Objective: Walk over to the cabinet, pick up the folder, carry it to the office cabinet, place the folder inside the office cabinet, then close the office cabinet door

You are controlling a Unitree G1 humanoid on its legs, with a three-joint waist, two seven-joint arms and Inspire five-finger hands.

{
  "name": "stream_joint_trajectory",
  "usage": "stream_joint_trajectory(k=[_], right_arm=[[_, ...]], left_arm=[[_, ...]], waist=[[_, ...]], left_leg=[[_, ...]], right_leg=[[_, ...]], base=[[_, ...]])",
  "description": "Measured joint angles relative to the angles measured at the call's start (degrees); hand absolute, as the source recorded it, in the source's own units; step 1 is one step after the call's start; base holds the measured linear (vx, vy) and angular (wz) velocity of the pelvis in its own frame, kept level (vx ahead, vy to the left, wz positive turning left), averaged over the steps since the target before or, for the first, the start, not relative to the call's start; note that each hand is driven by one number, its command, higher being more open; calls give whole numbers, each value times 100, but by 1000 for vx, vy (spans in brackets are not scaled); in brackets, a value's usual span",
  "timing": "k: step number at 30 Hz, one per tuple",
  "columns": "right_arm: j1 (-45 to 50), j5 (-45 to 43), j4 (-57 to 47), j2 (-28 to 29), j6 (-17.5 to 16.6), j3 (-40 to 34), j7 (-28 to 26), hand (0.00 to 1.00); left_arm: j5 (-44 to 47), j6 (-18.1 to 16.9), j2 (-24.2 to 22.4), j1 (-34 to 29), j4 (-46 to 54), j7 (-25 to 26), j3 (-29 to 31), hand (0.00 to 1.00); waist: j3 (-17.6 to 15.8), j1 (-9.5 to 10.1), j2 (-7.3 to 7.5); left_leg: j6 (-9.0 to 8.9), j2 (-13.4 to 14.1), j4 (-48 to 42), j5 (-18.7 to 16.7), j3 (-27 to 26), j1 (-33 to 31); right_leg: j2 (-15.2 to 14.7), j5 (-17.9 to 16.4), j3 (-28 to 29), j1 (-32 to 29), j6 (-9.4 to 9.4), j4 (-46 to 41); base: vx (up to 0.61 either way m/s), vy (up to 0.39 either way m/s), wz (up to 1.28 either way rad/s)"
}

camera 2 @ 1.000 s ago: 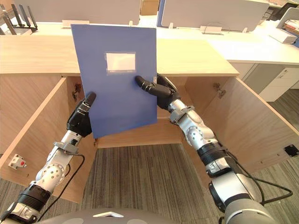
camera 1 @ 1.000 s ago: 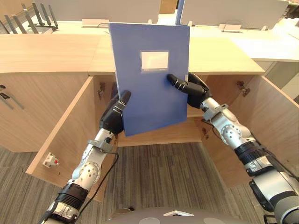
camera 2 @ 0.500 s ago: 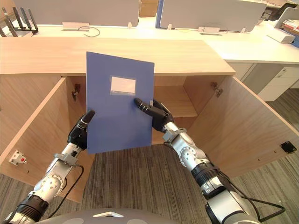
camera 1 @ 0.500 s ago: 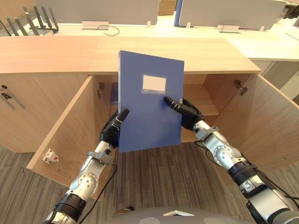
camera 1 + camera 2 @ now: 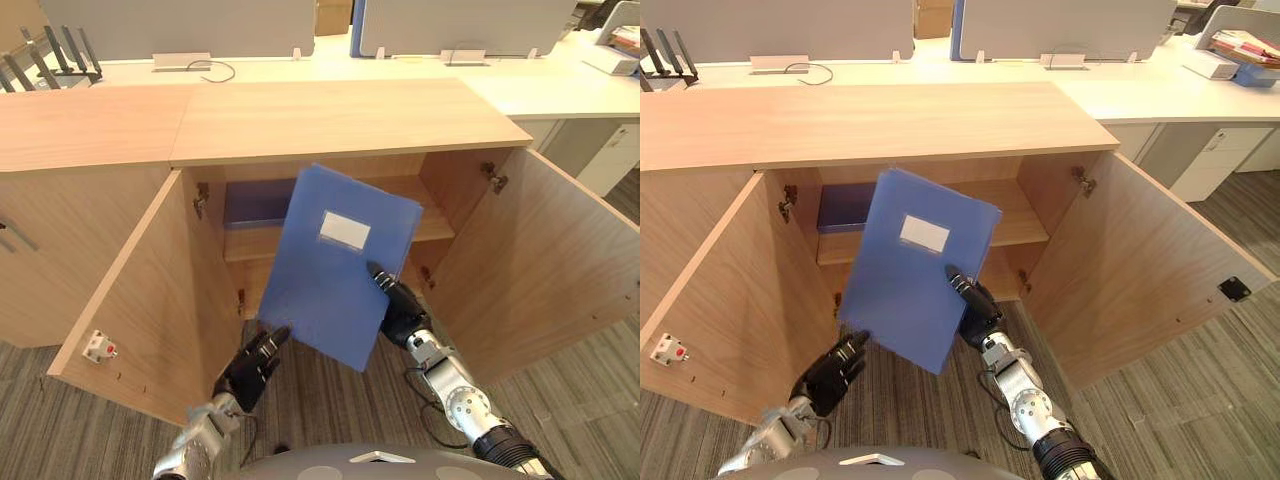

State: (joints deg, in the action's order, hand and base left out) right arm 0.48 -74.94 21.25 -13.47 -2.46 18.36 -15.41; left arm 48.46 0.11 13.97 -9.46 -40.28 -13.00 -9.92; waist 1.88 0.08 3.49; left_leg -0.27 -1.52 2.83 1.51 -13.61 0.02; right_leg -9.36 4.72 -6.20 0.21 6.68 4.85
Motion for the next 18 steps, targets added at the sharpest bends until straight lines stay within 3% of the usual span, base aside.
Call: stream_joint_trajectory(k=[5, 18], right_arm=[[157, -472, -883, 554, -128, -170, -179, 0], [160, -659, -885, 901, -265, -663, -165, 0]], left_arm=[[-184, 38, -150, -41, -486, 351, 286, 100], [-182, -17, -455, -40, -642, 549, 1032, 100]], waist=[[-81, -42, -80], [-134, -25, -134]], left_leg=[[-37, 4, 142, 23, 85, 72], [3, 22, 140, 39, 136, 121]], right_leg=[[6, -14, -17, -8, 12, 0], [44, 2, -69, 49, 45, -3]], base=[[-49, -5, -6], [7, -5, 1]])
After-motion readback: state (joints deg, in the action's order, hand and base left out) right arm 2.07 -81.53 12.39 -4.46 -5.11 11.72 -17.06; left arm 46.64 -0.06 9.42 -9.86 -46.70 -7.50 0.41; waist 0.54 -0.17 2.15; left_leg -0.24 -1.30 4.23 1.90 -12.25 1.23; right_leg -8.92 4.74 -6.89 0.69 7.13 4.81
